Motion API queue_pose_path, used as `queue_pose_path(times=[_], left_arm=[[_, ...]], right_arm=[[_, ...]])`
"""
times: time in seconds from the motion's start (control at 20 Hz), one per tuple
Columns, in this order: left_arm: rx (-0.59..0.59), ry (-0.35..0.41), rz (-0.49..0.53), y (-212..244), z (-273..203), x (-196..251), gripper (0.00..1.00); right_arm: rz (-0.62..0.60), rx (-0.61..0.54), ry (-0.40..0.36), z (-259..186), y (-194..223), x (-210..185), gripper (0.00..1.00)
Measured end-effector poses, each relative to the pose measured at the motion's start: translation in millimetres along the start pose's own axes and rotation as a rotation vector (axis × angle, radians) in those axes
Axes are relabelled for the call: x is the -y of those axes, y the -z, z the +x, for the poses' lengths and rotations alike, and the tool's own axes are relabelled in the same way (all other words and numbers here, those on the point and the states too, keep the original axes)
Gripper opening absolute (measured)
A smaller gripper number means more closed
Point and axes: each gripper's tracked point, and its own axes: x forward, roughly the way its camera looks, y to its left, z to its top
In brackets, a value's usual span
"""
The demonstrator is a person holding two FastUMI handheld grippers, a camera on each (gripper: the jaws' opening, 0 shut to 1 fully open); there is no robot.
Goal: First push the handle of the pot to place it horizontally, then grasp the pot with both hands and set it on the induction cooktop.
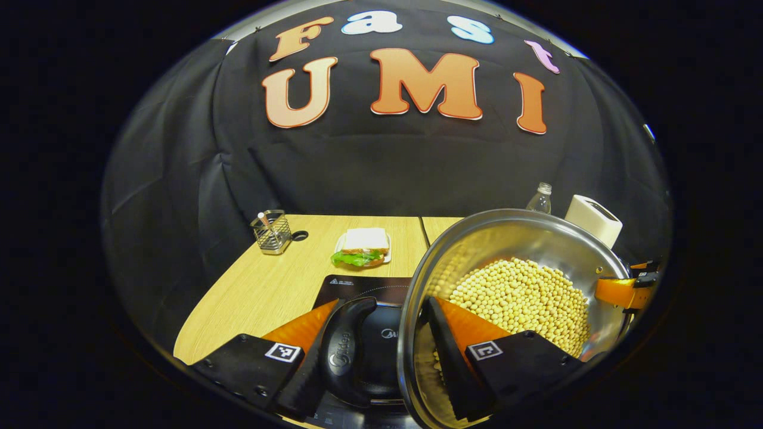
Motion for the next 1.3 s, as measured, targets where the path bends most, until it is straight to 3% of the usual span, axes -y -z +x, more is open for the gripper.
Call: queue_pose_path(times=[0.7, 1.3], left_arm=[[0.017, -0.089, -0.011, -20.0, -3.7, -92.6, 0.87], [-0.039, -0.081, 0.004, 3.3, 40.4, -111.9, 0.86]], right_arm=[[-0.015, 0.021, -0.081, -6.4, -14.4, -83.7, 0.63], [0.007, -0.051, -0.072, 35.6, 1.9, -112.6, 0.63]])
